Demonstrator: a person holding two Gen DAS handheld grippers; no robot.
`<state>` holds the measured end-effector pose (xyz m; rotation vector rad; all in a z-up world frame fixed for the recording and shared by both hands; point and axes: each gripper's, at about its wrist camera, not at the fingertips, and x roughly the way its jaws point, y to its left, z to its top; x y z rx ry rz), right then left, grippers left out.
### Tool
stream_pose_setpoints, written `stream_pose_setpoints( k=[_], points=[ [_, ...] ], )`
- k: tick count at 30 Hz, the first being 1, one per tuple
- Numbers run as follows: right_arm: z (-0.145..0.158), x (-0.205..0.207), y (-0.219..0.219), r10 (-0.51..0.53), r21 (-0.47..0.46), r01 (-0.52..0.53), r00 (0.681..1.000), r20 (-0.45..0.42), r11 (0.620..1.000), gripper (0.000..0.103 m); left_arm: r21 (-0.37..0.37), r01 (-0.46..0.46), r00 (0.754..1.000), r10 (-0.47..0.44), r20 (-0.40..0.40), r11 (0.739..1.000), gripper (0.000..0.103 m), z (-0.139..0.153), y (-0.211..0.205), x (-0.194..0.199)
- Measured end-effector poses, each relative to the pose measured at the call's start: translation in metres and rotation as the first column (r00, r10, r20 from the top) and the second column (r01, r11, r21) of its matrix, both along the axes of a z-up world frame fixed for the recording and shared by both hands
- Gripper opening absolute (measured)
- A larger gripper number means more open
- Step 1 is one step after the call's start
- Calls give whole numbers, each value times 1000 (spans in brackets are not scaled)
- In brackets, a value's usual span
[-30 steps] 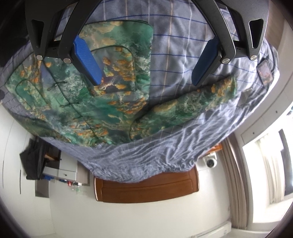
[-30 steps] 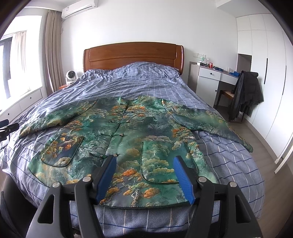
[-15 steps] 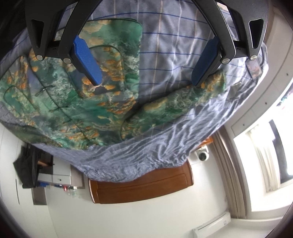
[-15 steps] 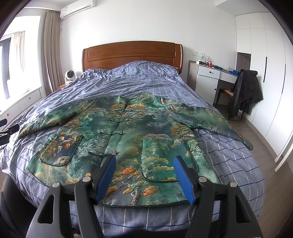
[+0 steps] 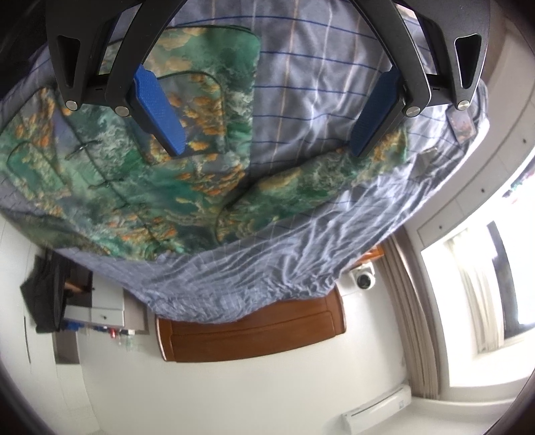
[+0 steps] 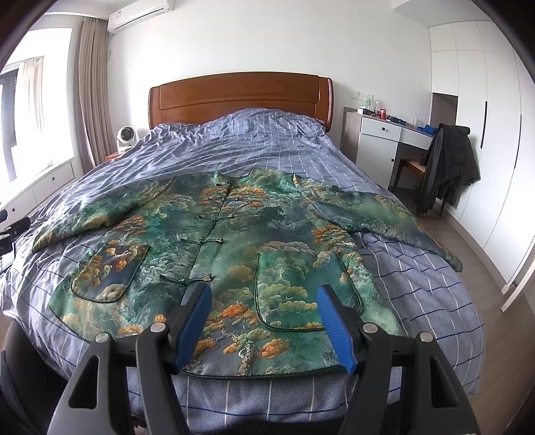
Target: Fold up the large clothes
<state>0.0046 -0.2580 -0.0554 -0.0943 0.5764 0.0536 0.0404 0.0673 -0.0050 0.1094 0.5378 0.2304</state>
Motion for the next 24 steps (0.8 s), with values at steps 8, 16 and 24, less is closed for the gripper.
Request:
stream_pose_setpoints(
  k=[8,16,24],
  points=[
    [-1,1,0,0,-1,0,1000,-3,1000,67,-73,40,998,-42,-35,997,99,-5,2,3],
    [-1,0,0,2,-2,-2,1000,-3,1000,67,-94,107,986,-118,-122,990,99,-17,-10,8],
    [-3,3,-1,-10,4,10,1000,-18,1000,67,-169,119,968,-152,-202,978,100,-27,-14,11]
  ],
)
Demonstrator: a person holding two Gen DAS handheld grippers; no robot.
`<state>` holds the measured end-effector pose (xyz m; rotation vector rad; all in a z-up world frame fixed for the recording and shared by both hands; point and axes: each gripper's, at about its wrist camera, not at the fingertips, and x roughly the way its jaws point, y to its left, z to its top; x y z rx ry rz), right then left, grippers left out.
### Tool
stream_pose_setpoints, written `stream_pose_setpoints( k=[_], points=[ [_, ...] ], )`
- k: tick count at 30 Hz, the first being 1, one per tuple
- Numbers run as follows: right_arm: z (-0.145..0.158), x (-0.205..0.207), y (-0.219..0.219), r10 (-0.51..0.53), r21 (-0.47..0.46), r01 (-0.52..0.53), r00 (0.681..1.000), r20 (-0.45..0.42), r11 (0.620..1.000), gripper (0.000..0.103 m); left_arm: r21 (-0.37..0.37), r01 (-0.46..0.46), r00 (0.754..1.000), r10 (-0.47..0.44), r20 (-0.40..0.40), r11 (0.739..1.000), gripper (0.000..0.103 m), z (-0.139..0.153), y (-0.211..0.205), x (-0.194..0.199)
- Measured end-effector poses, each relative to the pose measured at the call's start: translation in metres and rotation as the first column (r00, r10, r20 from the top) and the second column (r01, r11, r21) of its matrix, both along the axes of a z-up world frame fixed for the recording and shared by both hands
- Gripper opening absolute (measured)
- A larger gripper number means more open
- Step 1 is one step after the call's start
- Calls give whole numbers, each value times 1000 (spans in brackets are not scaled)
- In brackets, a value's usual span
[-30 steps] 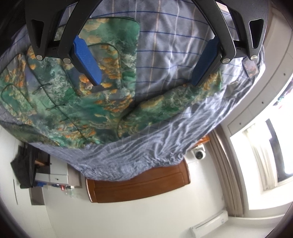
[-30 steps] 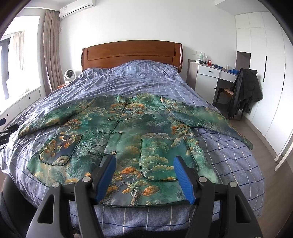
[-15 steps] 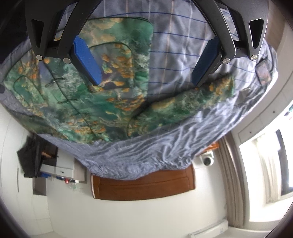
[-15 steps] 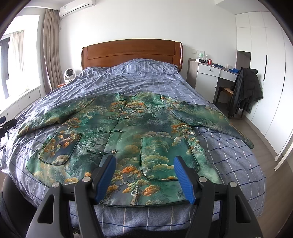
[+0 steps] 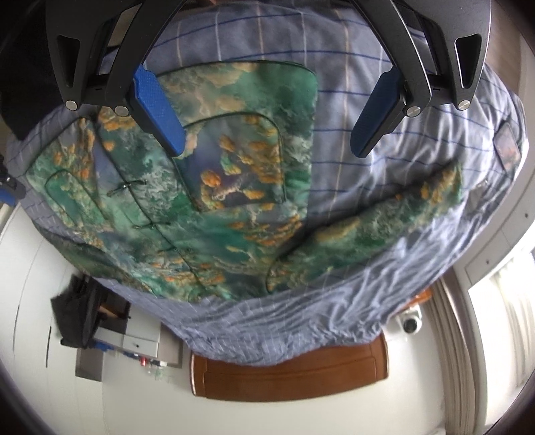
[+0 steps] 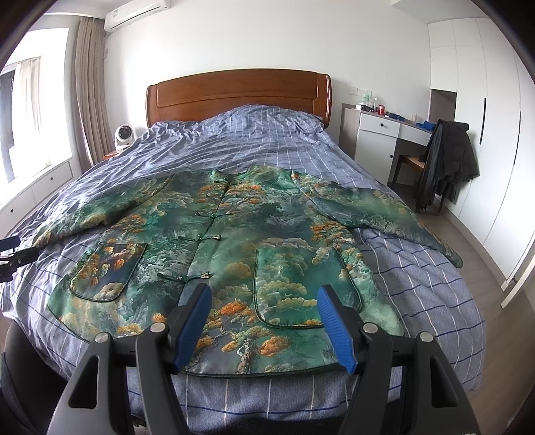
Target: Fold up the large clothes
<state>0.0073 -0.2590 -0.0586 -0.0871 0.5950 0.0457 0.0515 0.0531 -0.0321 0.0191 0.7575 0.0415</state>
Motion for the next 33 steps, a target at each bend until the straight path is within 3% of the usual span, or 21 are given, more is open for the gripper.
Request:
stream_pose_setpoints(
  k=[3,6,16,24,33],
  points=[
    [-1,2,-3,-17,6,17,1000,-10,1000,69,17,-20,1000,20,9,1000,102,1,2,0],
    [-3,4,-5,-48,4,48,999,-17,999,82,33,-20,1000,20,15,999,102,3,1,-1],
    [1,8,-18,-110,-10,111,994,8,994,84,-41,-32,997,34,68,999,102,19,5,0],
    [6,15,-32,-168,-60,169,985,28,984,85,-36,-76,996,77,37,996,102,12,9,5],
    [-6,21,-31,-176,-72,174,984,-25,982,86,-25,-89,996,90,27,996,102,8,8,6]
  ],
)
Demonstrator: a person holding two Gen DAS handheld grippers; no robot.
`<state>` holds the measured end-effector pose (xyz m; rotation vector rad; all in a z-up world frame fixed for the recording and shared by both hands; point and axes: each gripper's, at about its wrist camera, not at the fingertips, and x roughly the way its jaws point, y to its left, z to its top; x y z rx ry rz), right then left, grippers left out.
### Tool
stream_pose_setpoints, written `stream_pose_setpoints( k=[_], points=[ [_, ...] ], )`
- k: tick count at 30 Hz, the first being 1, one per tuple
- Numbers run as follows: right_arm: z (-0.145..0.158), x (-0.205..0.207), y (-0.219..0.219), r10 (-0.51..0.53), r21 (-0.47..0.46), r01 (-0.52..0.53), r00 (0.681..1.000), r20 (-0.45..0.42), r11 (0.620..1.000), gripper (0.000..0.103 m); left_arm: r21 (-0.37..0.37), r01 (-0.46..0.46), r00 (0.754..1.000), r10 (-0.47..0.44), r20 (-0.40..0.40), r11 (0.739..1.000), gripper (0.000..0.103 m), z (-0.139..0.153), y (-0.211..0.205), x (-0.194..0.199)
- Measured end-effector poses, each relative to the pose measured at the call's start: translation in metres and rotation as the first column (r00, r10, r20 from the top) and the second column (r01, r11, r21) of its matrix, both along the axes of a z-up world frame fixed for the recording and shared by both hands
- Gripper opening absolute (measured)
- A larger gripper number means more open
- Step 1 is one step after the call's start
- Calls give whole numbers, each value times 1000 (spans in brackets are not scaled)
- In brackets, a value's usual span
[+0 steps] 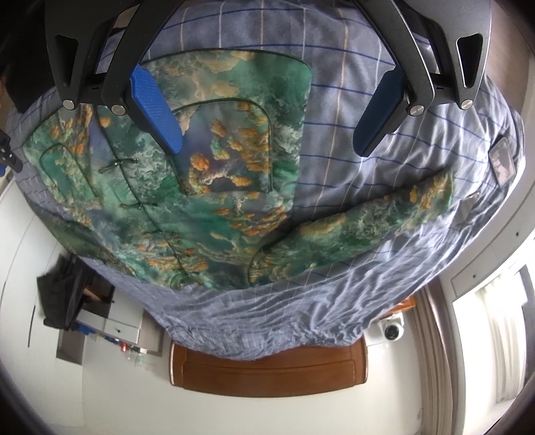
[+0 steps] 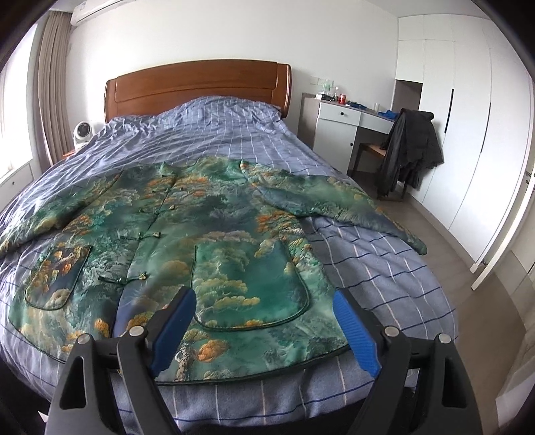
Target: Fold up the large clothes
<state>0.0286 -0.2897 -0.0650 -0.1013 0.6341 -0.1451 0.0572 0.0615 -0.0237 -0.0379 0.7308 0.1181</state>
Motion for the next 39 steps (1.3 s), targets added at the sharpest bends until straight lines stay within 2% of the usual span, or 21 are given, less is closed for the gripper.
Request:
stream_pose_setpoints(
  k=[23,26,30,33,35,36,37,38,39],
  points=[
    [-4,6,-9,5,20,-4,1000,-20,1000,86,15,-2,1000,2,3,1000,102,-3,-2,-2],
    [6,13,-36,-11,57,11,1000,1,998,86,12,-1,1000,1,-10,1000,102,-6,0,0],
    [27,25,-121,-107,162,95,992,66,982,86,17,-6,1000,6,-26,1000,102,-8,-1,4],
    [32,34,-205,-221,322,187,973,71,928,86,16,0,999,1,-36,1000,102,-9,-7,9],
    [24,46,-261,-299,450,258,954,21,855,86,24,11,999,-10,-45,1000,102,-10,-14,12],
    [16,54,-289,-329,516,292,944,-21,805,86,32,19,999,-18,-50,999,102,-11,-18,14],
    [5,64,-318,-346,603,313,936,-64,734,86,40,26,998,-24,-54,999,102,-11,-22,15],
    [-2,70,-333,-355,653,321,931,-84,686,86,52,34,998,-31,-59,998,102,-11,-27,16],
    [-14,78,-355,-363,730,320,926,-105,603,86,64,42,997,-38,-64,997,102,-12,-31,17]
  ],
)
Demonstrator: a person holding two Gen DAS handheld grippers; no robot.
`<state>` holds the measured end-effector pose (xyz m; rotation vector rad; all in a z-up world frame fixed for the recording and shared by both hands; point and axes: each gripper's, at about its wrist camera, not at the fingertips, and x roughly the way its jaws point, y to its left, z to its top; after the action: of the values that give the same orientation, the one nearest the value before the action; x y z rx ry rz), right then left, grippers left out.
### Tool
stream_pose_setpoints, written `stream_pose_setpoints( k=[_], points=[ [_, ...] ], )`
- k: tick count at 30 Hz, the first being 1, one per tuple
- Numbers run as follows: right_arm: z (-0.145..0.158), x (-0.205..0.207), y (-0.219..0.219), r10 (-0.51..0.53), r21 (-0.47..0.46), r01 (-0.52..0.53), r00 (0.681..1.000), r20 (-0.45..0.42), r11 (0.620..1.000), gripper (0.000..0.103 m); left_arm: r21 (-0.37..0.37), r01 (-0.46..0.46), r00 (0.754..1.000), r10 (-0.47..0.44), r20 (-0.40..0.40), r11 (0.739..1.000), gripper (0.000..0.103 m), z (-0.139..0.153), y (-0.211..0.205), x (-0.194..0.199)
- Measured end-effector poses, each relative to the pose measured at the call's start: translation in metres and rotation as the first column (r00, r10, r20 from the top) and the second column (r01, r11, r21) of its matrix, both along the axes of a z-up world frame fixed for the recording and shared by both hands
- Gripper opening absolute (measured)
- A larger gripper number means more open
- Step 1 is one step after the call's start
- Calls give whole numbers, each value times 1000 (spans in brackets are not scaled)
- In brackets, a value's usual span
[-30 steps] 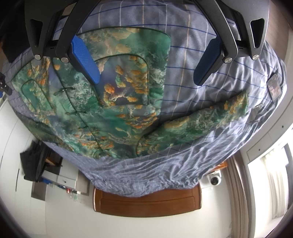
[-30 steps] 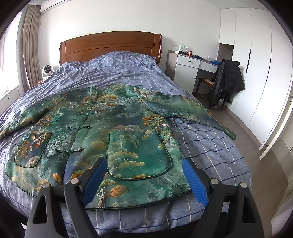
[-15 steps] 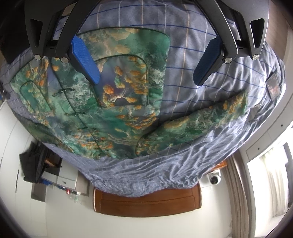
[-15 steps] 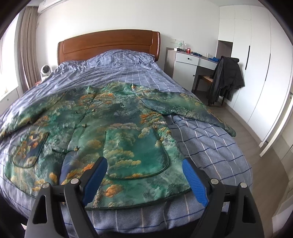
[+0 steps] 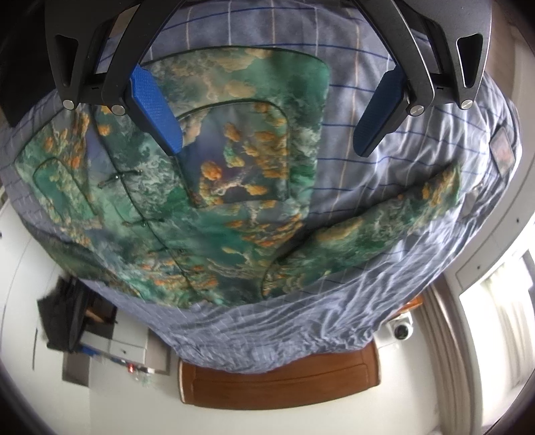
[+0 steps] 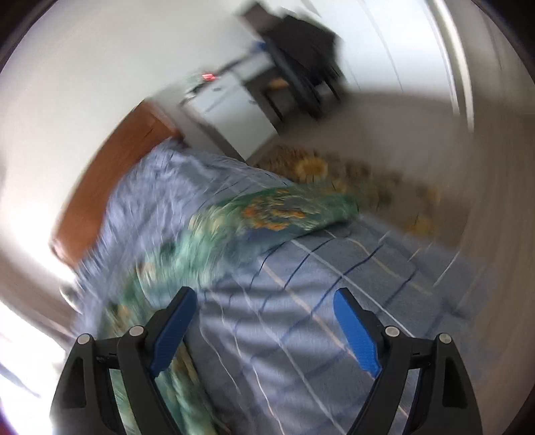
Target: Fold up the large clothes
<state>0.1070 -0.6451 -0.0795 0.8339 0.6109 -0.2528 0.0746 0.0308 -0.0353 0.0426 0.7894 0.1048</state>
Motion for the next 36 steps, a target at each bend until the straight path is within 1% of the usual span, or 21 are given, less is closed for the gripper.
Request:
stream_pose_setpoints(
  k=[1,2,4,7,9,11,13,14,15,17,19,21,23,24,25,27,28,29,31,33,36],
  points=[
    [-11,7,-16,-22,86,20,1000,23,996,86,11,6,1000,-6,-4,1000,102,0,-4,1],
    [-18,13,-28,-41,145,35,998,39,989,86,18,9,1000,-9,-7,1000,102,0,-6,2],
    [-42,36,-51,-70,283,49,996,63,958,86,31,8,1000,-8,-14,999,102,1,-11,5],
    [-68,66,-66,-133,358,111,990,37,927,84,29,-3,1000,4,-25,1000,102,2,-13,11],
    [-82,86,-74,-165,384,146,986,15,912,73,21,-14,999,14,-35,1000,102,2,-14,15],
    [-95,104,-80,-190,393,182,982,-18,901,72,20,-23,999,24,-44,1000,102,0,-15,18],
    [-107,119,-85,-226,376,228,973,-51,898,62,26,-29,998,30,-55,999,102,-2,-16,19],
    [-111,121,-87,-236,369,241,970,-59,898,43,31,-31,998,33,-59,999,102,-3,-16,19],
    [-113,124,-88,-251,349,260,965,-72,900,20,34,-31,998,33,-60,999,102,-3,-16,18],
    [-97,123,-84,-277,261,281,960,-51,924,12,39,-29,998,32,-59,999,102,-5,-17,18],
    [-57,125,-67,-235,115,230,971,34,967,10,36,-31,997,33,-63,999,102,-8,-16,19],
    [-5,130,-32,-103,-15,107,983,149,994,10,12,-34,996,34,-80,999,102,-14,-15,23],
    [43,135,15,63,-153,-29,974,218,988,10,-19,-37,995,35,-93,999,102,-18,-14,27],
    [60,137,38,139,-216,-89,963,229,972,9,-35,-37,995,34,-94,999,102,-18,-14,27],
    [77,139,67,224,-286,-154,947,232,946,9,-46,-36,995,32,-90,998,102,-18,-14,26],
    [101,144,130,390,-412,-281,896,211,867,9,-49,-29,997,26,-74,998,102,-15,-16,22],
    [108,148,165,474,-455,-352,860,188,818,9,-44,-26,998,23,-64,999,102,-13,-16,20],
    [108,150,185,520,-471,-394,838,169,789,9,-37,-25,998,22,-56,999,102,-11,-16,17],
    [100,161,240,617,-516,-491,781,96,702,9,-26,-30,999,29,-41,999,102,-8,-11,11],
    [81,167,282,676,-555,-557,737,13,618,8,-27,-46,998,45,-33,999,102,-6,-4,7],
    [46,183,325,718,-538,-644,689,-100,544,8,-45,-72,997,70,-32,996,102,-6,8,3]
  ],
)
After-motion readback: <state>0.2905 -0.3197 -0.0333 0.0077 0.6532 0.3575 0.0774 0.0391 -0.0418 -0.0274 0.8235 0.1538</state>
